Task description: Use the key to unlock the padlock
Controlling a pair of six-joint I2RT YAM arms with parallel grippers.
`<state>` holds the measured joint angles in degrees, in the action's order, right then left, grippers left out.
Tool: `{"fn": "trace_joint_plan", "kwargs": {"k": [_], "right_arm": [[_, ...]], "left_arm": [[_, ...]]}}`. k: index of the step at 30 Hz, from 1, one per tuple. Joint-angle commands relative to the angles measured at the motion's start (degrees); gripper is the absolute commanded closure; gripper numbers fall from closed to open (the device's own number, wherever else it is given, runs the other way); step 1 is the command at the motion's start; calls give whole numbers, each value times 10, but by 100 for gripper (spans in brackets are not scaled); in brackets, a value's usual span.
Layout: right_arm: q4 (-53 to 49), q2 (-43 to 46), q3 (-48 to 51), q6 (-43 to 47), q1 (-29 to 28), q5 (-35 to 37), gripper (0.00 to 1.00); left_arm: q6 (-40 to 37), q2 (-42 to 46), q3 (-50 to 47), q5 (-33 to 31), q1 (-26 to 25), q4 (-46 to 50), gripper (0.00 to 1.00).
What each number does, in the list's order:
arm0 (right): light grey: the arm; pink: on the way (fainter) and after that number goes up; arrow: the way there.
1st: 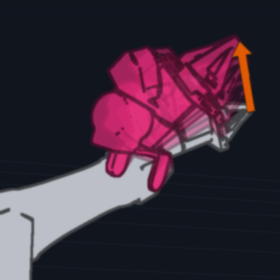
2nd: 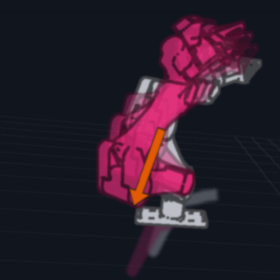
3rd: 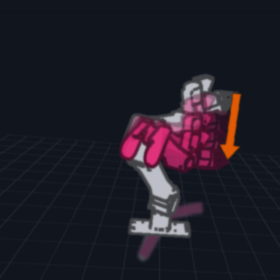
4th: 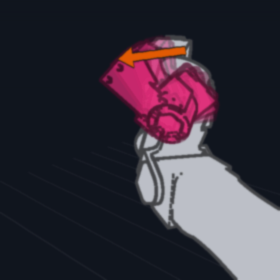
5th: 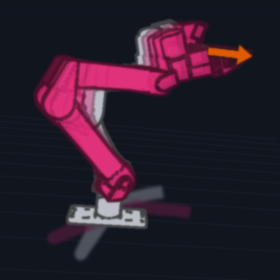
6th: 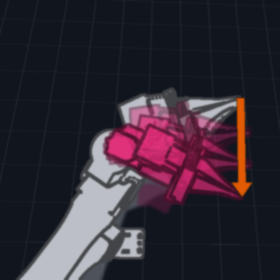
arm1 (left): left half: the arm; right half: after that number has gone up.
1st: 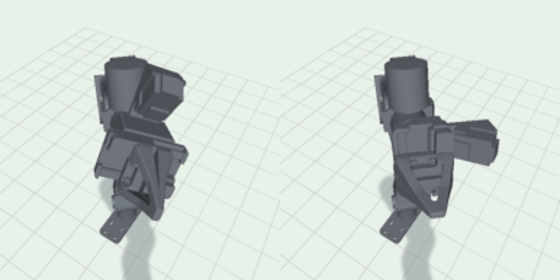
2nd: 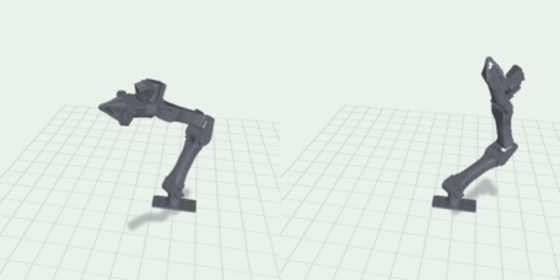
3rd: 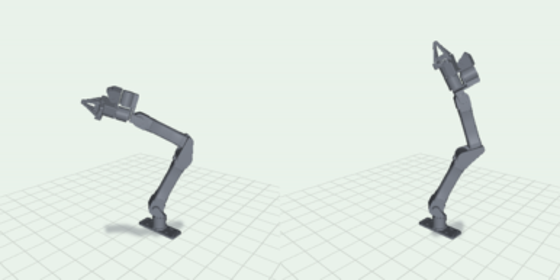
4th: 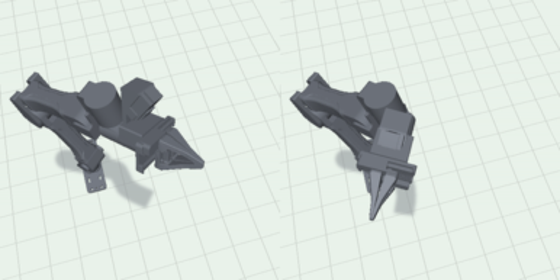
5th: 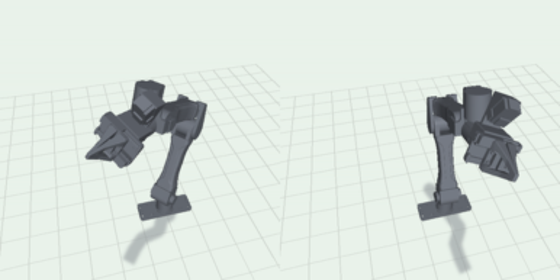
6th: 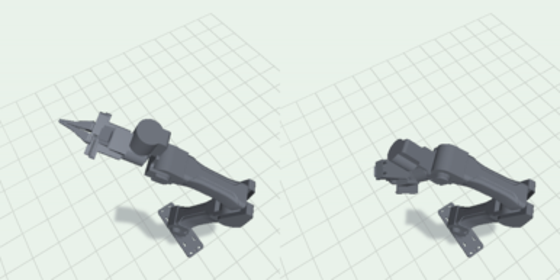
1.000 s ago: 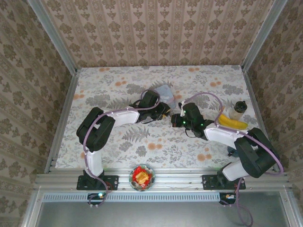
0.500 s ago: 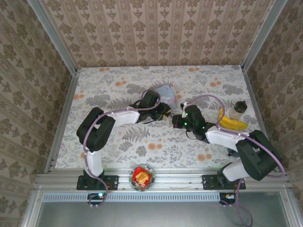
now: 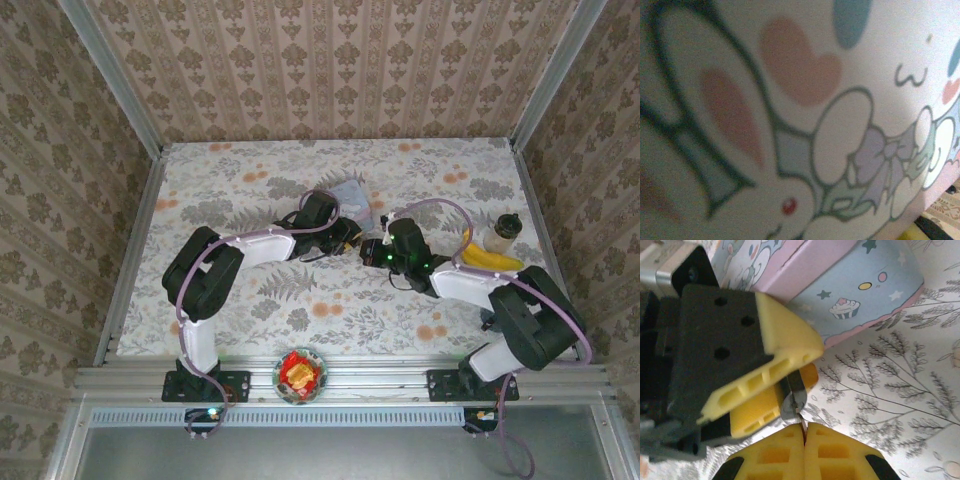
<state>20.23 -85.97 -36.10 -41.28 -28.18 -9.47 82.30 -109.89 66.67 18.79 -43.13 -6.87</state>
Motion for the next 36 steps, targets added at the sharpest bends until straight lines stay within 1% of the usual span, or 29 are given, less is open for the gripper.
{"fn": "trace_joint_plan", "kwargs": {"k": [1, 5, 11, 16, 18, 21, 23, 25, 26, 27, 28, 31, 33, 34, 36], "right_arm": [[81, -16, -26, -71, 9, -13, 100], [103, -27, -25, -103, 21, -19, 100], [108, -38, -26, -106, 37, -19, 100], [130, -66, -57, -83, 37, -50, 100], [159, -78, -68, -59, 37, -77, 100], [153, -91, -95, -16, 37, -106, 100], [134, -97, -108, -12, 39, -98, 100], [113, -103, -115, -28, 45, -86, 99], [111, -107, -115, -39, 49, -85, 94], [111, -108, -112, -46, 52, -83, 91], [109, -109, -109, -52, 53, -79, 88], [100, -107, -98, -57, 53, -69, 76], [101, -106, -91, -59, 53, -65, 68], [100, -105, -88, -60, 53, -63, 65], [93, -101, -85, -59, 53, -59, 62]], "left_arm": [[43, -18, -3, 96, -30, 61, 85], [41, -16, -3, 101, -31, 59, 85], [40, -13, -9, 107, -32, 52, 85], [36, -19, 0, 116, -39, 52, 85], [36, -23, 3, 124, -41, 53, 85], [35, -24, 4, 128, -45, 55, 85], [33, -24, 6, 130, -46, 55, 85], [33, -24, 6, 132, -46, 53, 84], [34, -23, 3, 133, -46, 49, 82], [34, -23, 1, 133, -45, 44, 79], [36, -22, -3, 134, -43, 40, 72], [36, -19, -13, 135, -37, 29, 51], [35, -17, -19, 135, -34, 27, 41], [34, -16, -23, 135, -32, 27, 39], [33, -11, -30, 133, -28, 25, 37]]}}
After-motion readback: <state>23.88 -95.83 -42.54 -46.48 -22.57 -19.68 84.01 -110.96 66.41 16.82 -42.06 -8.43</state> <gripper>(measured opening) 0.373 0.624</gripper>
